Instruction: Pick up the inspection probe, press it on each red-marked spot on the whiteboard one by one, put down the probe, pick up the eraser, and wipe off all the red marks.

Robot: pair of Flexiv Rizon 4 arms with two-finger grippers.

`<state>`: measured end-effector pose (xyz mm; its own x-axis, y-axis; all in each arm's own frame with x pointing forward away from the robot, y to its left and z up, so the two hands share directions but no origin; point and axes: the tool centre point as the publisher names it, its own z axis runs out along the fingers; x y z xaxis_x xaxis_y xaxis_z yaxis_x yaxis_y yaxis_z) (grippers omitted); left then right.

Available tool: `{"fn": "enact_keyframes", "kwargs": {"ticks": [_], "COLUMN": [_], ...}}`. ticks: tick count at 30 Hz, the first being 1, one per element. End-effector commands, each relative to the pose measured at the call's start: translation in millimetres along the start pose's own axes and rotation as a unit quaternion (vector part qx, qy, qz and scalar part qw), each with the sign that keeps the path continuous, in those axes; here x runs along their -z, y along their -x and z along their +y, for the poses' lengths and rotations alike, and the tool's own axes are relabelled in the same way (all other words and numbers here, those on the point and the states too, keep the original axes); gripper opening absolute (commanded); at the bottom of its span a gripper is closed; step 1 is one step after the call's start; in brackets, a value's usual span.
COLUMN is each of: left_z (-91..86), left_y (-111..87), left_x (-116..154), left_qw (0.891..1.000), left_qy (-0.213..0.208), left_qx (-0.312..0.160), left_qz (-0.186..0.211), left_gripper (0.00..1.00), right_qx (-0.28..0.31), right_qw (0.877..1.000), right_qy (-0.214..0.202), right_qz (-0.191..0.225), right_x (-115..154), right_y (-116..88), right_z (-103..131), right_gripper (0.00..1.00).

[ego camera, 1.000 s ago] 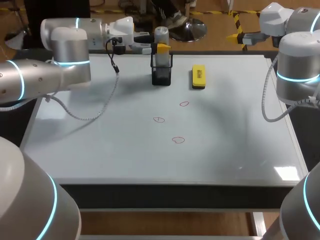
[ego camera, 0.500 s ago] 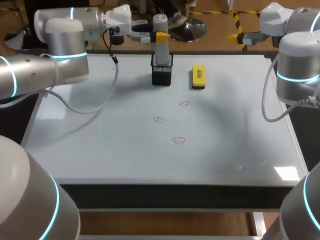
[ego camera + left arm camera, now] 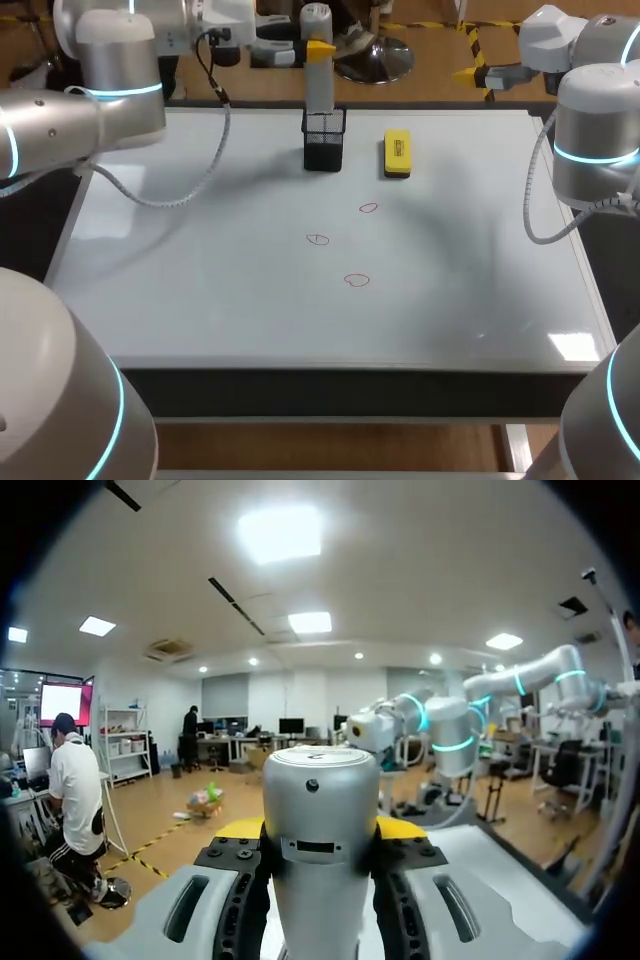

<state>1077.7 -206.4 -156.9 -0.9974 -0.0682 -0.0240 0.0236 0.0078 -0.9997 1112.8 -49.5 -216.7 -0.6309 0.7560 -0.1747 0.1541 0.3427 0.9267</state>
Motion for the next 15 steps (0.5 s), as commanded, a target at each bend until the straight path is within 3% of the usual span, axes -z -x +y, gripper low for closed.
{"fn": "enact_keyframes", "kwargs": {"ticks": [1,15], "left_z": [-6.9,-4.2], "left_y": [-5.0,-10.1], "left_x": [17.0,94.8], "left_qw": [1.000,1.000], "left_qy": [0.008,0.020], "left_qx": [-0.006,-0.013], "left_qz": [0.013,0.003], "left_gripper": [0.00,0.00], "right_qx": [0.000,0.000], "right_qw": [1.000,1.000], "right_qy": [0.000,0.000], "right_qz": [0.000,0.000], "right_x": [-0.3,-0.3], "right_y": [0.4,0.4], "right_z": [0.0,0.0], "right_gripper": [1.00,1.00]}}
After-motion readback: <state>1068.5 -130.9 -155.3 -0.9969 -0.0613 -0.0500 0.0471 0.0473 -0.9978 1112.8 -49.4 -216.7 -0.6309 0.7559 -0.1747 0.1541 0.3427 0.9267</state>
